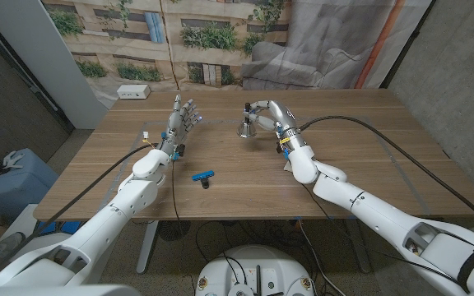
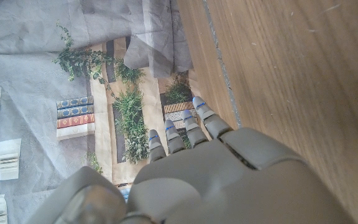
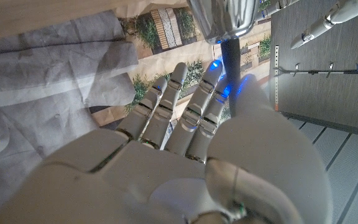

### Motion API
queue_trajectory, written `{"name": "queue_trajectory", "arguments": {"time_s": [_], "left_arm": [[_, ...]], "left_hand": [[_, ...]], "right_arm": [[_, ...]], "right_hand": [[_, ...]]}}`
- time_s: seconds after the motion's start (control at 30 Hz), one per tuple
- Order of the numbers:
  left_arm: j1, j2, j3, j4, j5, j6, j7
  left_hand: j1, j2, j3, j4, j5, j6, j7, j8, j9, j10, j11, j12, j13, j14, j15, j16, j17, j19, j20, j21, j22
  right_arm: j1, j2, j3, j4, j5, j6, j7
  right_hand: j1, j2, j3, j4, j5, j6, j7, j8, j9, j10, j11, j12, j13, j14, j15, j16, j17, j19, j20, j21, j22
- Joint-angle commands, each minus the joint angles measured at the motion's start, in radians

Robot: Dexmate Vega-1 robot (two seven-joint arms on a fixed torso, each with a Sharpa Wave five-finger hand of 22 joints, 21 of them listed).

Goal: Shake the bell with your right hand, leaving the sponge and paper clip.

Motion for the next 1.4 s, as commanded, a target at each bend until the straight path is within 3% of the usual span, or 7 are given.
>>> {"name": "queue_trajectory", "arguments": {"time_s": [0.03,0.27,0.73,1.23,1.4], "left_arm": [[0.0,0.0,0.0,0.0,0.0,0.0,0.0],[0.0,0.0,0.0,0.0,0.0,0.0,0.0],[-0.001,0.0,0.0,0.002,0.0,-0.001,-0.001],[-0.001,0.0,0.0,0.001,0.0,0.0,-0.001],[-0.001,0.0,0.0,0.002,0.0,0.0,-0.001]], "left_hand": [[0.003,0.008,0.0,0.007,0.007,-0.001,-0.006,0.006,0.004,0.003,-0.006,0.006,0.005,0.009,-0.098,0.006,0.005,0.008,0.002,0.007,0.006],[0.003,0.008,0.0,0.007,0.007,-0.001,-0.006,0.006,0.004,0.003,-0.008,0.006,0.005,0.009,-0.099,0.006,0.005,0.008,0.001,0.007,0.006],[0.003,0.008,0.0,0.007,0.007,0.0,-0.006,0.006,0.004,0.003,-0.004,0.006,0.005,0.009,-0.098,0.006,0.005,0.008,0.001,0.007,0.006],[0.003,0.008,0.0,0.007,0.007,0.0,-0.006,0.006,0.004,0.003,-0.007,0.006,0.005,0.009,-0.099,0.006,0.005,0.008,0.001,0.007,0.006],[0.003,0.008,0.0,0.007,0.007,0.0,-0.006,0.006,0.004,0.003,-0.005,0.006,0.005,0.009,-0.098,0.006,0.005,0.007,0.001,0.007,0.006]], "right_arm": [[-0.033,-0.015,0.052,-0.075,0.257,-0.031,0.288],[-0.056,-0.039,0.082,-0.156,0.374,-0.104,0.415],[-0.091,-0.075,0.121,-0.292,0.534,-0.285,0.528],[-0.11,-0.097,0.138,-0.364,0.658,-0.403,0.548],[-0.123,-0.098,0.138,-0.384,0.66,-0.419,0.51]], "right_hand": [[-0.014,-0.001,-0.004,0.003,0.001,0.002,0.005,-0.001,0.002,-0.002,0.0,0.003,0.002,-0.002,-0.134,-0.002,0.001,-0.004,-0.046,-0.003,0.002],[-0.021,0.003,-0.005,0.005,0.001,-0.001,0.007,-0.004,0.002,-0.004,0.0,0.002,0.001,-0.004,-0.133,-0.005,0.001,-0.004,-0.036,-0.003,0.002],[-0.033,0.003,-0.01,0.006,0.0,0.006,0.017,-0.004,0.001,0.005,0.0,0.008,0.007,0.003,-0.133,-0.001,0.006,0.003,-0.037,0.0,0.002],[-0.037,0.002,-0.012,0.003,0.0,0.006,0.022,-0.007,0.0,0.004,0.001,0.007,0.007,-0.001,-0.134,-0.006,0.006,-0.002,-0.034,-0.002,0.003],[-0.035,0.003,-0.011,0.001,0.0,0.005,0.023,-0.009,0.0,0.001,0.001,0.005,0.007,-0.002,-0.136,-0.006,0.007,-0.005,-0.035,-0.003,0.003]]}}
